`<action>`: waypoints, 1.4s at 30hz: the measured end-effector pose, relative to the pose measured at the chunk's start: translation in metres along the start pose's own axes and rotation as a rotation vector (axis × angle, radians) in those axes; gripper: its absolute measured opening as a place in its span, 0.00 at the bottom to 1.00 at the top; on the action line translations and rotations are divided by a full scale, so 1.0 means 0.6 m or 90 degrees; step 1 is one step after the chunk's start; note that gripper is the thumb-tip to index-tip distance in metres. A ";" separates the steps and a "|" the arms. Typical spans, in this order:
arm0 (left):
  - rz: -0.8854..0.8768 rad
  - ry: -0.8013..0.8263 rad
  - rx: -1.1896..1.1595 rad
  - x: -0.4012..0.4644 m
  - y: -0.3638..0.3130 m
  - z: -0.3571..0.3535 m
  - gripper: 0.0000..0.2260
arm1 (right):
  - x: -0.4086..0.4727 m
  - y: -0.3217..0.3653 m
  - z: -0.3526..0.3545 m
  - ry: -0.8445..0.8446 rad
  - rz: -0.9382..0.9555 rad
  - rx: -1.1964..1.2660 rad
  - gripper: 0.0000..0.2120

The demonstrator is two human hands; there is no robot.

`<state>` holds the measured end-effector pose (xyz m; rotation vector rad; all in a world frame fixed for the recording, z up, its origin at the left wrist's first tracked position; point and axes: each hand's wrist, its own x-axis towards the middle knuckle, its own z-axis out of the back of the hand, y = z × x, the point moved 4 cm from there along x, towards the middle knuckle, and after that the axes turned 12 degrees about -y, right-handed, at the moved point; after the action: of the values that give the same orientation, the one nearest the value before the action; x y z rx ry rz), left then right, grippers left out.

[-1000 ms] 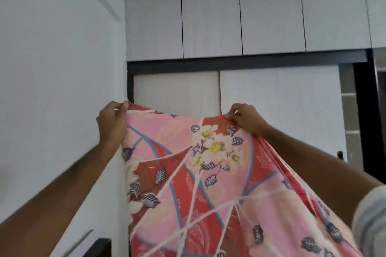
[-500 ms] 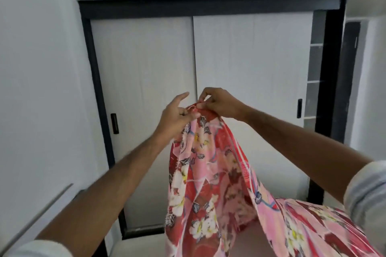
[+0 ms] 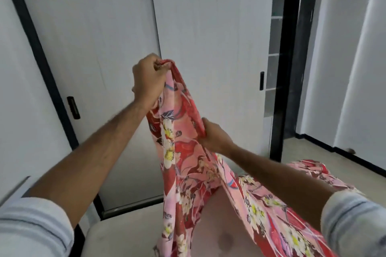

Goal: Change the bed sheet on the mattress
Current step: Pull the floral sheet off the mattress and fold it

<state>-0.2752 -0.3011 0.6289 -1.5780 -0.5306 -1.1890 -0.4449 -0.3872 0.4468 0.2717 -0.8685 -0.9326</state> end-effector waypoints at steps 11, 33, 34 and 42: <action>0.042 -0.007 0.092 -0.011 0.101 0.044 0.06 | -0.163 -0.246 -0.067 0.003 -0.211 0.118 0.06; 0.094 -0.221 0.127 0.111 0.193 0.260 0.11 | 0.068 0.294 0.331 0.278 0.219 0.571 0.27; 0.097 -0.232 0.137 0.118 0.192 0.272 0.12 | 0.086 0.300 0.319 0.257 0.206 0.554 0.21; 0.138 0.033 0.317 0.089 0.274 0.317 0.12 | 0.211 0.183 0.158 -0.153 0.059 -0.040 0.24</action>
<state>-0.0402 -0.1999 0.6060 -1.1415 -0.5554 -0.8496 -0.4142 -0.4082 0.6359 0.0640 -1.0619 -0.9153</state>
